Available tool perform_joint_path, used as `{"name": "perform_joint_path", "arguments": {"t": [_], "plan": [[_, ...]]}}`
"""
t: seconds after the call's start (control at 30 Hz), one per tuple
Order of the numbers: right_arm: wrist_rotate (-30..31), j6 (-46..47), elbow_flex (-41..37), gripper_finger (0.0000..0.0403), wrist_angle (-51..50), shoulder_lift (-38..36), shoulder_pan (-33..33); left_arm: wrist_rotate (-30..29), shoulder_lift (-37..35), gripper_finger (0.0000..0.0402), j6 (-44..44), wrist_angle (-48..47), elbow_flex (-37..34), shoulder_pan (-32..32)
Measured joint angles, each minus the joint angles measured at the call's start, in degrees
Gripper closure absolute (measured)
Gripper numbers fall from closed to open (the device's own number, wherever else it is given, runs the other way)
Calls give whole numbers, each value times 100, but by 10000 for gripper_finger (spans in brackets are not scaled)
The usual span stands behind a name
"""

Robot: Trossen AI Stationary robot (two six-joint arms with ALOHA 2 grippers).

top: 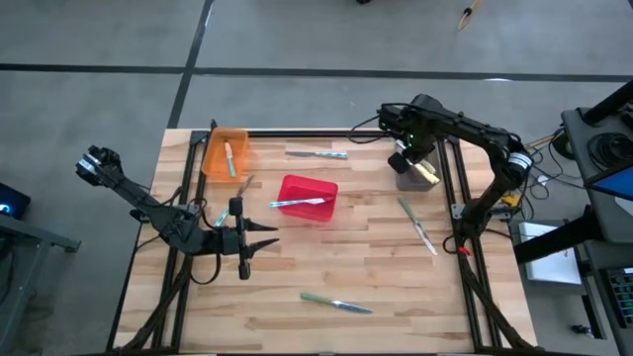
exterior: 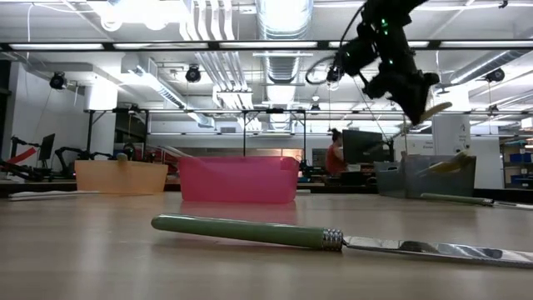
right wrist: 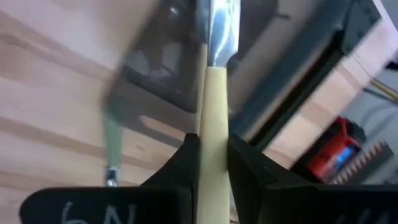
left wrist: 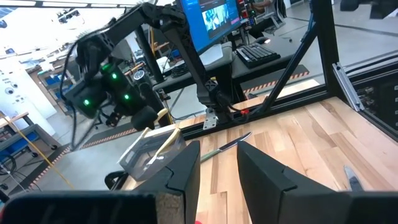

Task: Sort silverware by color (type)
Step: Put the yellow table knife into the black bin

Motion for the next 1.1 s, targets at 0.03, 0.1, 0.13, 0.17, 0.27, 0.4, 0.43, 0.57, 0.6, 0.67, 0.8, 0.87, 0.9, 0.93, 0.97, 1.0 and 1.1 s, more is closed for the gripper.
{"name": "perform_joint_path", "arguments": {"t": [0.03, 0.1, 0.13, 0.17, 0.27, 0.4, 0.43, 0.57, 0.6, 0.67, 0.8, 0.87, 0.9, 0.93, 0.97, 1.0, 1.1], "plan": [[7, 1, -93, 356, 2, 0, -62, 0, 0, 314, -4, 0, 0, 0], [11, 1, -259, 356, 6, -17, -142, 0, 0, 314, -34, 0, 0, -1], [10, -1, -334, 356, 8, -32, -167, 0, 0, 314, -37, 0, 0, -1], [3, -3, -404, 356, -2, -48, -182, 0, 0, 314, -37, 0, 0, -2], [22, -31, -597, 355, 7, -66, -220, 0, 0, 314, -37, 0, 0, -2], [267, -38, -833, 355, 39, -64, -230, 0, 0, 314, -37, -1, 0, -1], [315, -35, -877, 355, 43, -57, -230, 0, 0, 314, -37, 0, 0, -2], [355, -34, -993, 355, 149, -33, -230, 0, 0, 314, -37, 0, 0, -2], [356, -34, -1006, 355, 207, -33, -230, 0, 0, 314, -37, 0, 0, -2], [356, -15, -1032, 355, 315, -33, -230, 0, 0, 314, -37, 0, 0, -2], [352, 7, -1129, 353, 501, -28, -230, 0, 0, 314, -37, 0, 0, -2], [339, 48, -1176, 353, 533, -28, -230, 0, 0, 314, -37, -2, 0, -2], [339, 81, -1200, 353, 541, -26, -230, 0, 0, 314, -37, -2, 0, 0], [338, 105, -1225, 353, 548, -26, -230, 0, 0, 314, -37, -1, 0, -1], [337, 108, -1249, 353, 552, -26, -230, 0, 0, 314, -38, 0, 0, -2], [337, 109, -1270, 352, 552, -26, -230, 0, 0, 314, -37, -1, 0, -1], [337, 110, -1294, 345, 557, -24, -230, 0, 0, 314, -37, 0, 0, -1]]}}
